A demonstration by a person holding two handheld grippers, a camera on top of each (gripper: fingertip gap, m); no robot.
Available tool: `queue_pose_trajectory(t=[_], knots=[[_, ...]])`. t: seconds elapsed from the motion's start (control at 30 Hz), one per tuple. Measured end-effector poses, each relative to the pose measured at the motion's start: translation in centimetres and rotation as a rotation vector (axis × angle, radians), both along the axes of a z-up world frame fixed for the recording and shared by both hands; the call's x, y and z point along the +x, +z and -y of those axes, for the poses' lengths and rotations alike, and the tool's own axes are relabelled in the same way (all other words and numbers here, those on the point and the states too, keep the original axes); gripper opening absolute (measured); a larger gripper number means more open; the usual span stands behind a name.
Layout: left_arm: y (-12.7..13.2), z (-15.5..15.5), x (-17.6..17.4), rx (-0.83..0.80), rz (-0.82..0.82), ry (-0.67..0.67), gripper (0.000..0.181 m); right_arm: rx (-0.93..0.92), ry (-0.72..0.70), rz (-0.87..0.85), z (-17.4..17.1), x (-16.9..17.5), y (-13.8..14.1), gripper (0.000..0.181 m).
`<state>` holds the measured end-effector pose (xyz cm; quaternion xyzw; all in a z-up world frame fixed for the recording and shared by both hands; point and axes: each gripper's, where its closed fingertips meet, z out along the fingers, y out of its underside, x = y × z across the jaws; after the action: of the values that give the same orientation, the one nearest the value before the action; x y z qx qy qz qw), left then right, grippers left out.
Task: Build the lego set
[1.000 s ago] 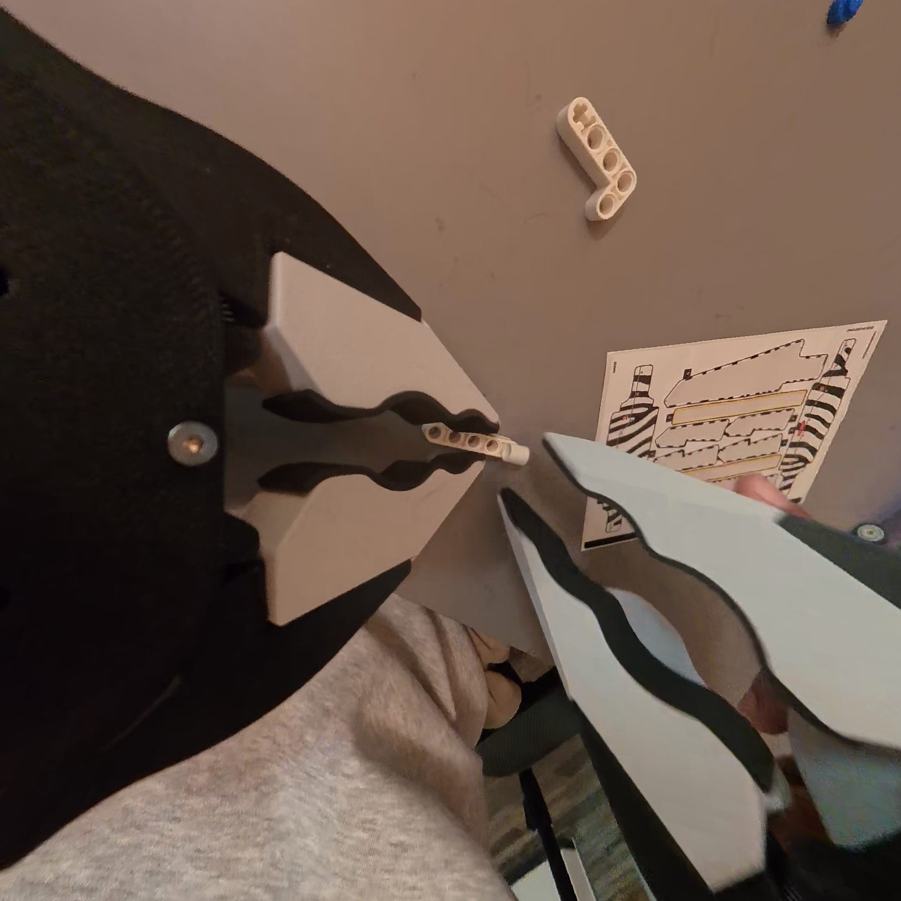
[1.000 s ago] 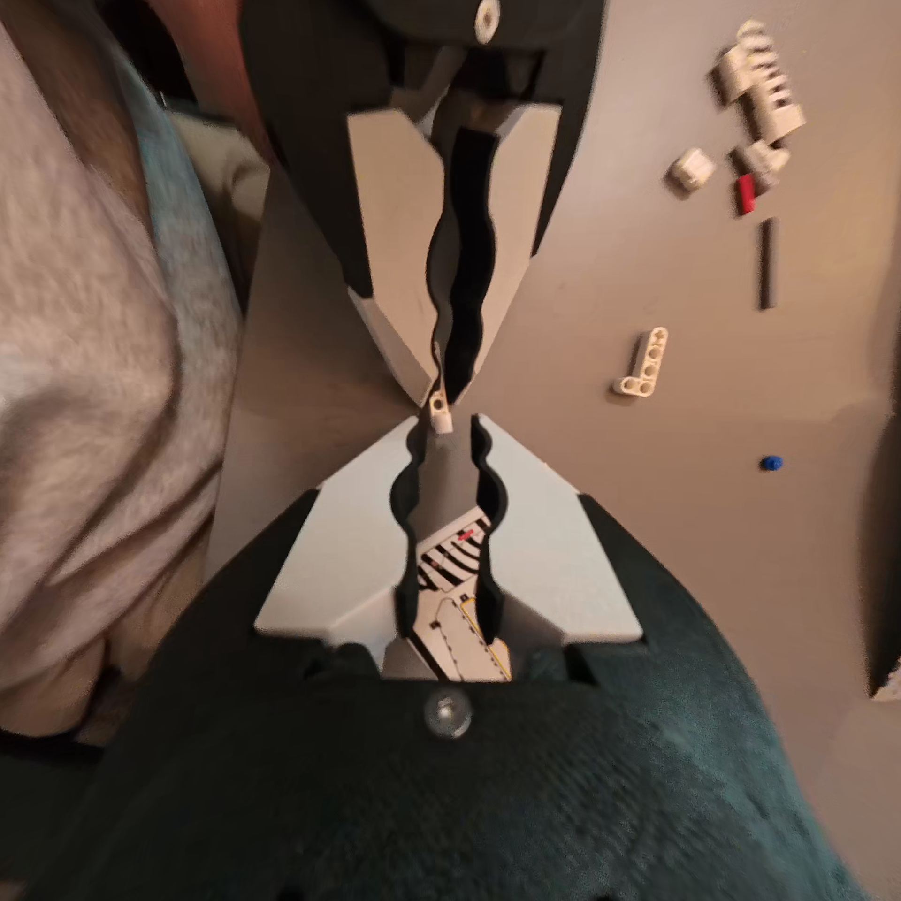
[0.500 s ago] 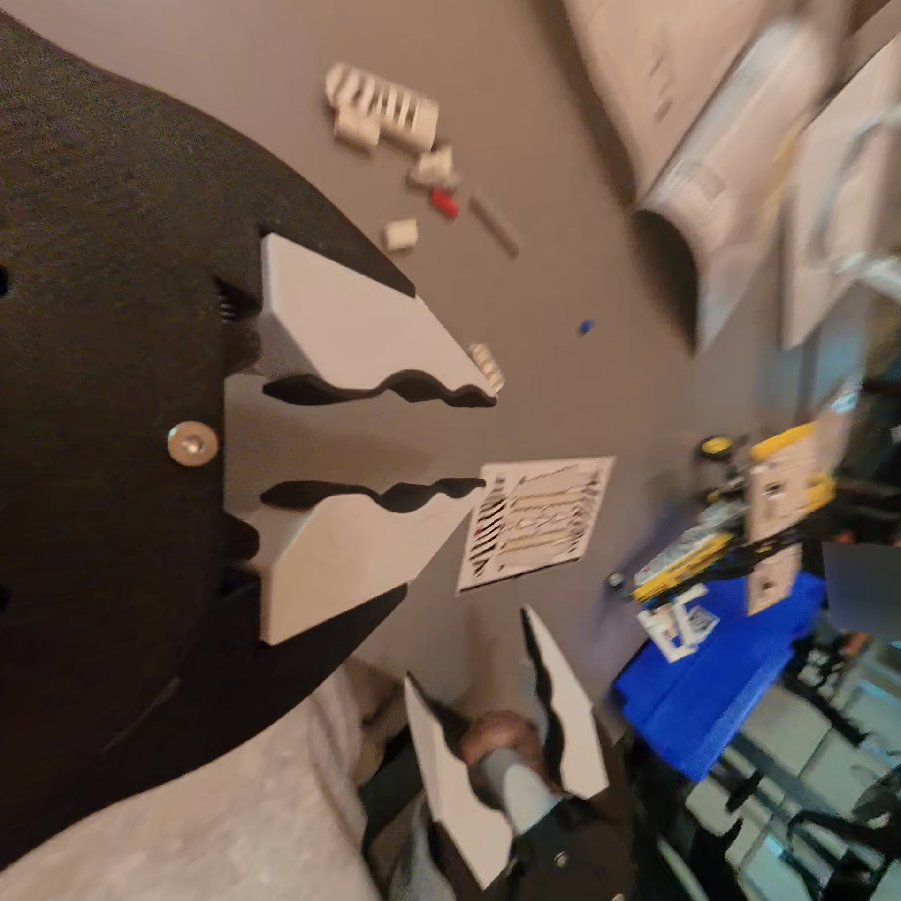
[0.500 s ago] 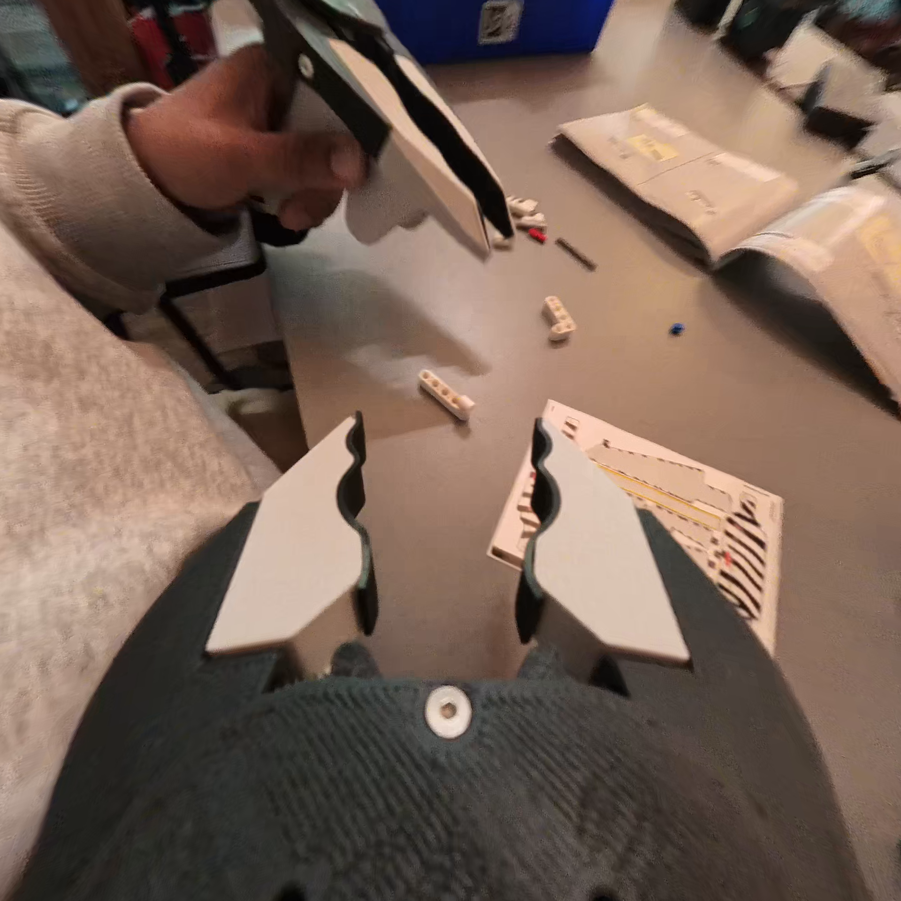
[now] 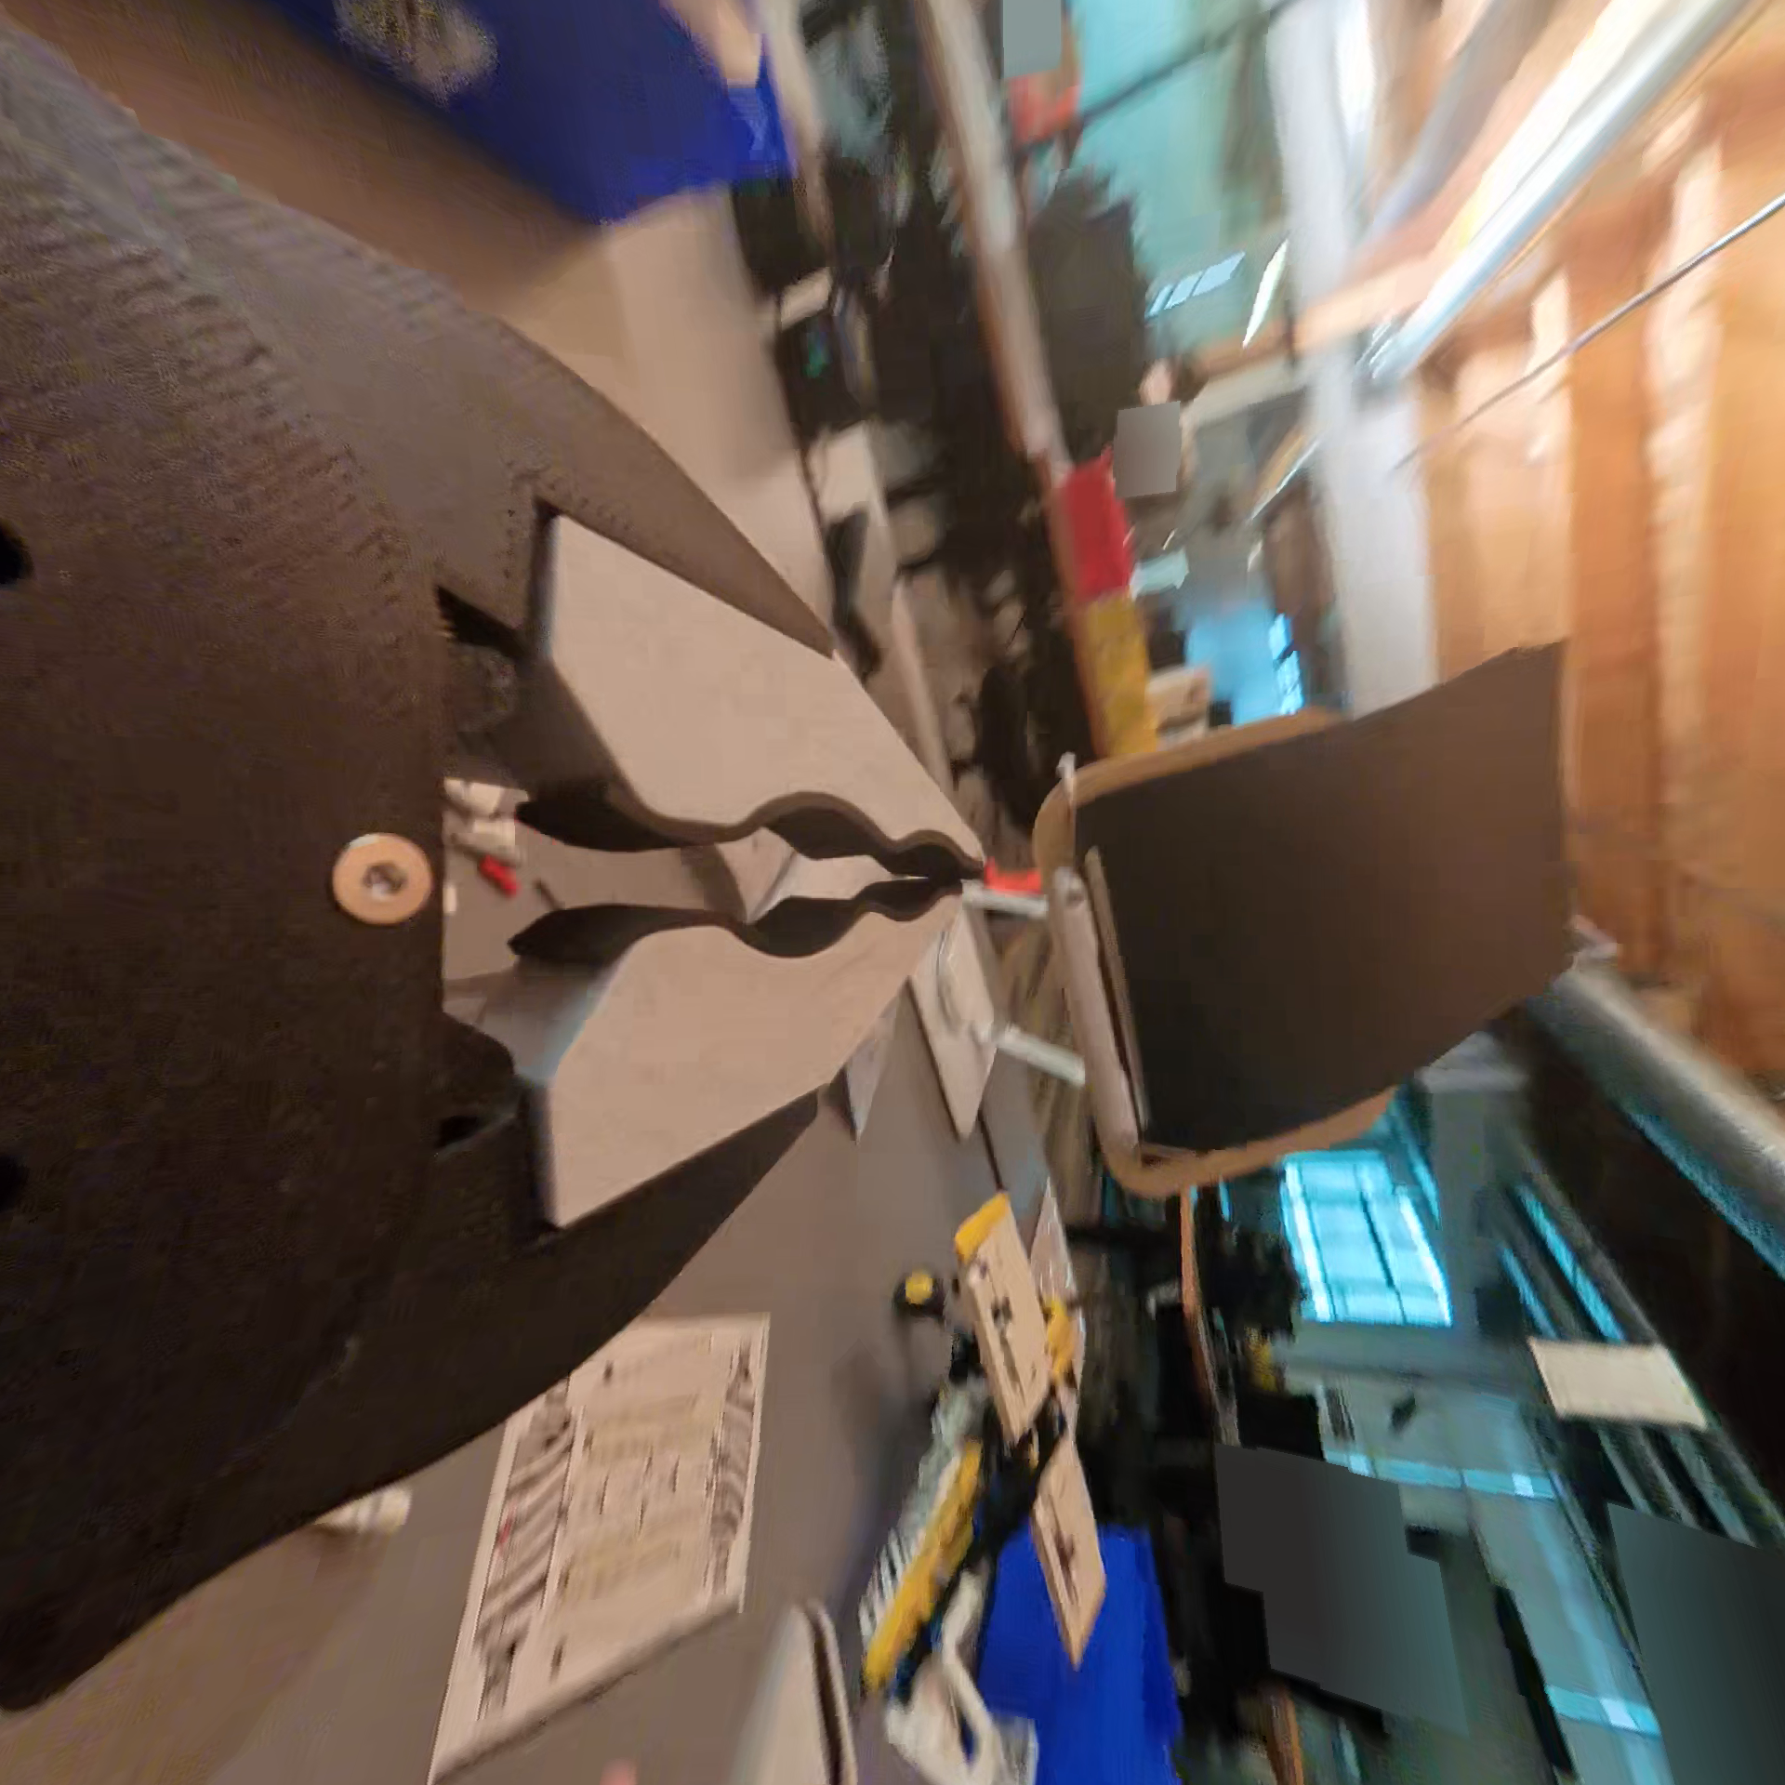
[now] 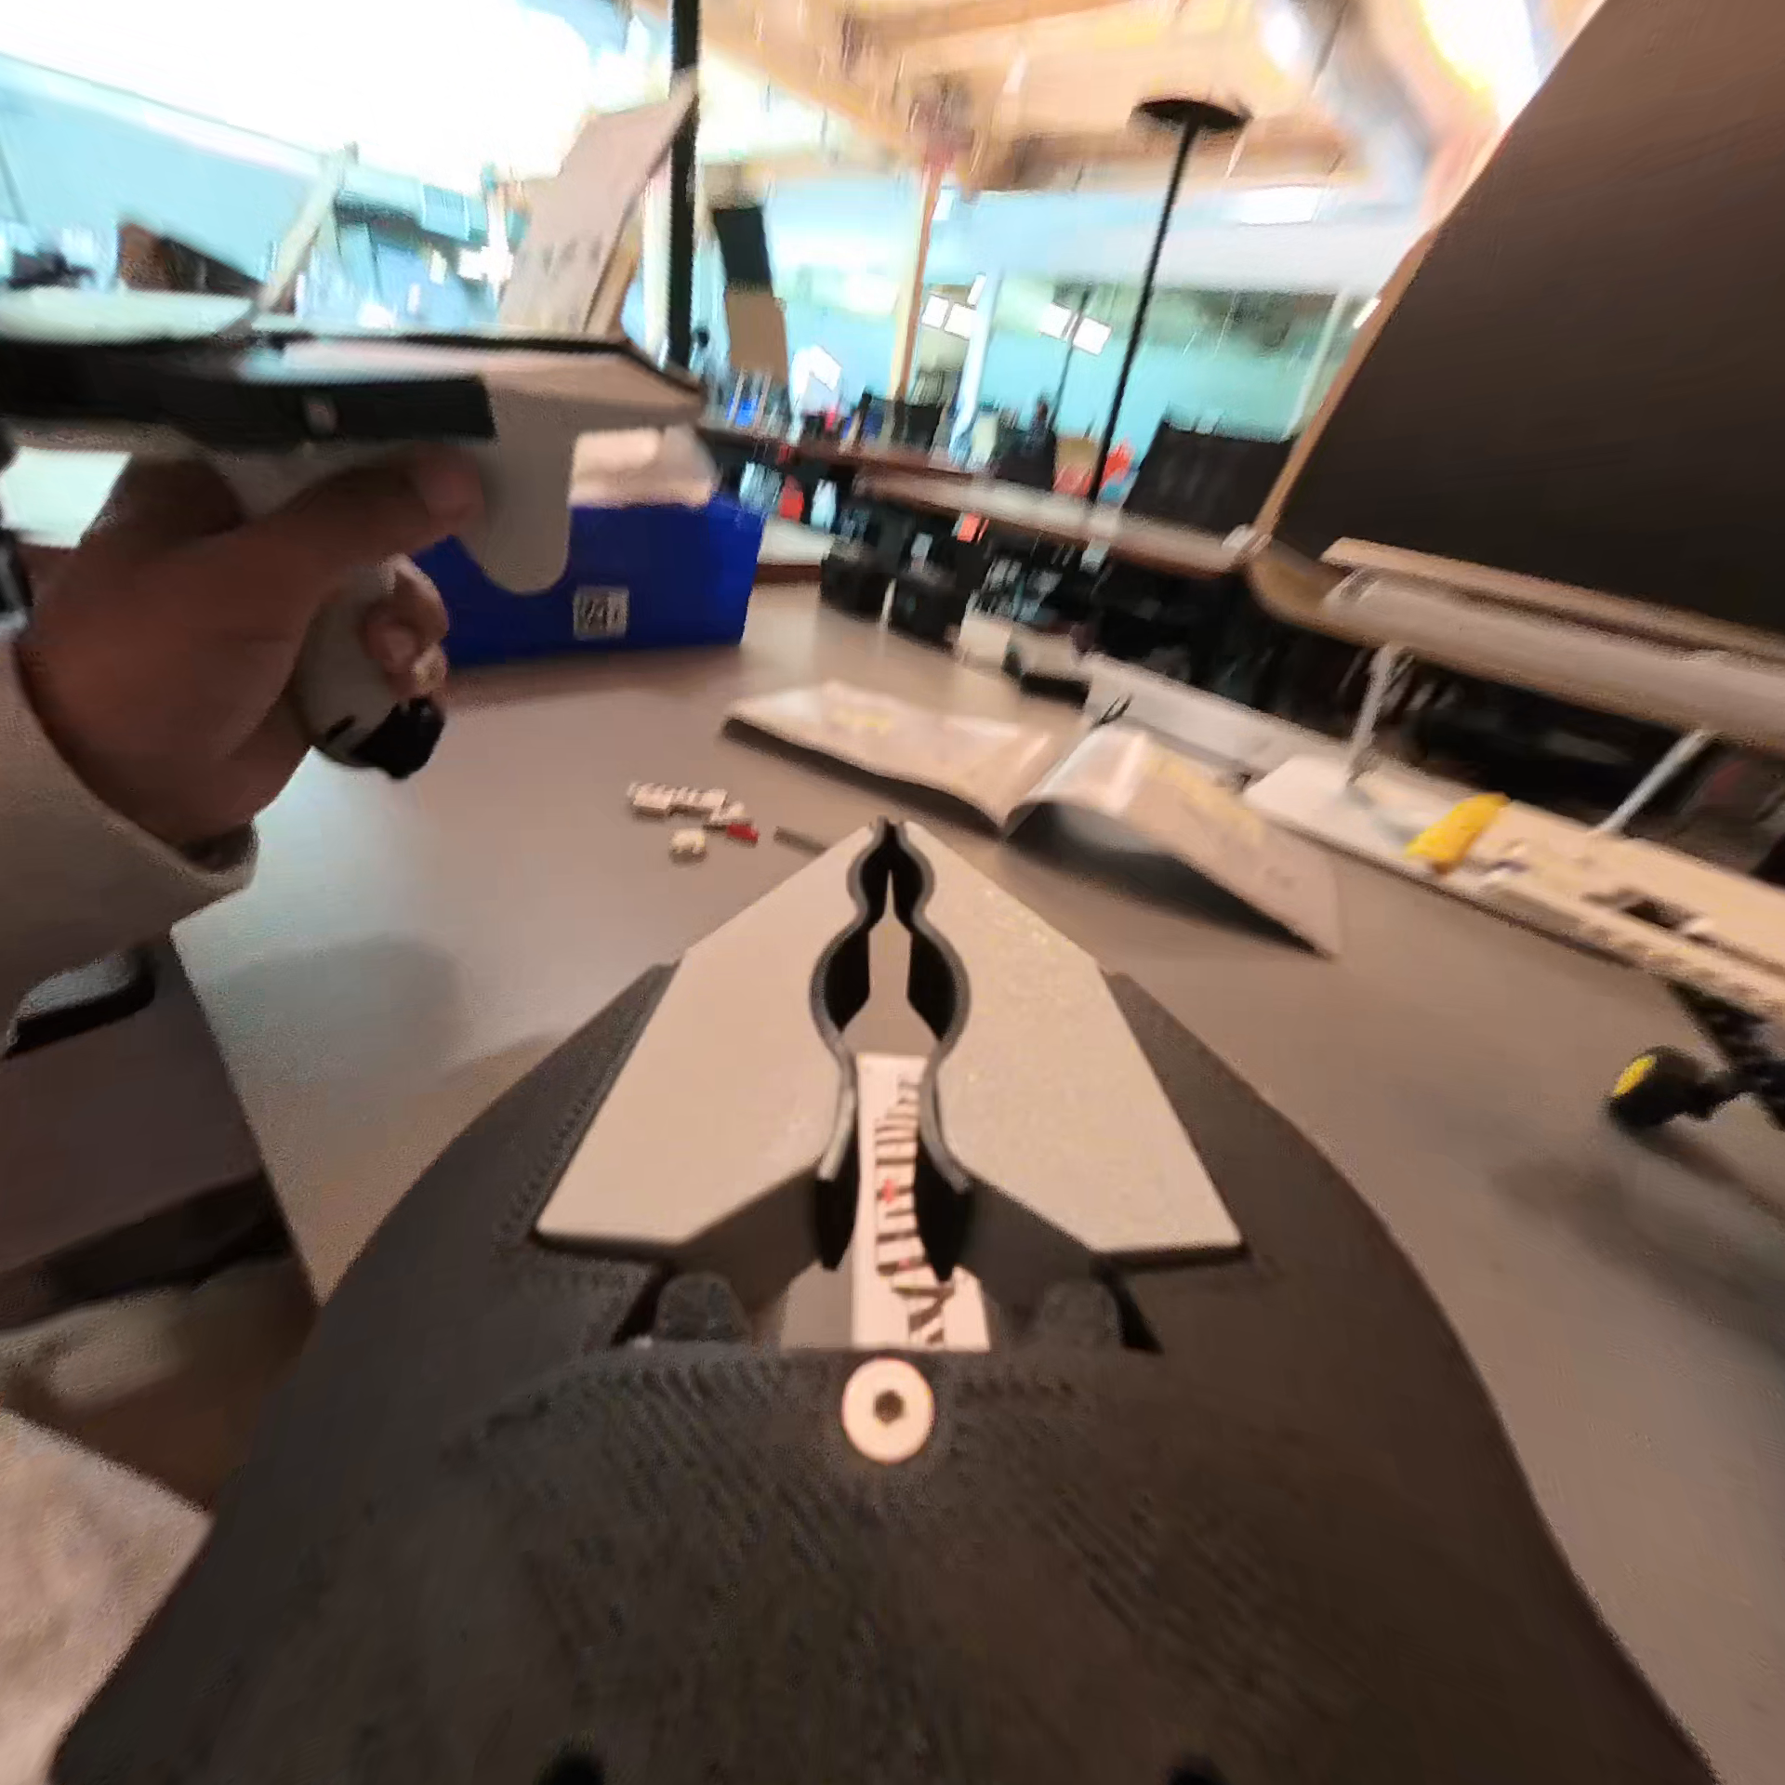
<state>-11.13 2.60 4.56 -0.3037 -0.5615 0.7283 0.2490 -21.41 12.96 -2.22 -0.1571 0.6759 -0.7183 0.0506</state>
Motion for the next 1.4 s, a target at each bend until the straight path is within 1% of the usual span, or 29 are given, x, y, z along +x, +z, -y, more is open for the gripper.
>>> queue_pose_trajectory(t=[0.03,0.1,0.2,0.27,0.3,0.33,0.4,0.47,0.5,0.57,0.63,0.67,0.7,0.73,0.77,0.83,0.97,1.07,1.23,1.4], knots=[[0.0,-0.2,0.1,-0.044,0.021,0.041,0.0,-0.057,-0.021,0.02,-0.4,-0.5,0.7,0.0],[-0.9,-0.6,-0.4,-0.06,0.034,0.039,0.0,-0.105,-0.059,0.05,-0.7,-1.4,1.3,0.0],[-3.1,-0.6,-1.4,0.03,0.02,-0.027,0.0,-0.082,-0.103,0.047,-0.1,-1.9,1.1,0.0],[-3.6,-0.8,-1.8,0.051,0.018,-0.067,0.0,-0.097,-0.132,0.045,0.2,-2.4,1.2,0.0],[-3.5,-0.7,-1.8,0.055,0.024,-0.065,0.0,-0.104,-0.145,0.045,0.4,-2.7,1.4,0.0],[-3.5,-0.6,-1.8,0.077,0.031,-0.07,0.0,-0.104,-0.145,0.058,0.6,-2.9,1.5,0.0],[-4.4,-1.3,-2.9,0.22,0.059,-0.195,0.0,-0.102,-0.1,0.078,0.9,-2.8,2.2,0.0],[-4.7,-0.9,-3.2,0.278,0.043,-0.229,0.0,-0.139,-0.082,0.035,1.2,-3.0,3.1,0.0],[-5.0,-0.6,-3.3,0.28,0.057,-0.224,0.0,-0.164,-0.097,0.003,1.5,-3.5,3.7,0.0],[-6.0,0.3,-3.6,0.285,0.107,-0.193,0.0,-0.179,-0.081,-0.066,2.2,-3.5,3.9,0.0],[-7.4,0.7,-4.1,0.324,0.152,-0.188,0.0,-0.162,-0.079,-0.065,2.9,-3.8,3.4,0.0],[-8.0,1.2,-4.0,0.354,0.153,-0.153,0.0,-0.148,-0.062,-0.039,3.0,-3.8,3.0,0.0],[-8.3,2.2,-3.1,0.374,0.14,-0.059,0.0,-0.13,-0.032,-0.007,3.0,-3.6,2.7,0.0],[-8.5,2.7,-2.7,0.367,0.156,-0.019,0.0,-0.109,-0.003,0.02,2.9,-3.5,2.5,0.0],[-9.0,2.6,-2.8,0.372,0.187,-0.022,0.0,-0.098,0.021,0.038,2.8,-3.4,2.4,0.0],[-10.0,2.7,-3.2,0.385,0.232,-0.02,0.0,-0.087,0.037,0.062,2.7,-3.4,2.2,0.009],[-10.1,2.1,-3.8,0.335,0.282,-0.033,0.0,-0.014,0.046,0.041,3.4,-2.9,0.8,0.015],[-10.0,2.0,-3.8,0.323,0.28,-0.036,0.0,0.038,0.044,0.018,3.9,-2.6,-0.2,0.02],[-10.1,1.8,-3.7,0.365,0.254,-0.073,0.0,0.027,0.043,0.031,3.9,-2.7,0.0,0.021],[-10.6,1.4,-4.2,0.35,0.318,-0.08,0.0,0.03,0.044,0.056,3.9,-3.0,0.1,0.02]])
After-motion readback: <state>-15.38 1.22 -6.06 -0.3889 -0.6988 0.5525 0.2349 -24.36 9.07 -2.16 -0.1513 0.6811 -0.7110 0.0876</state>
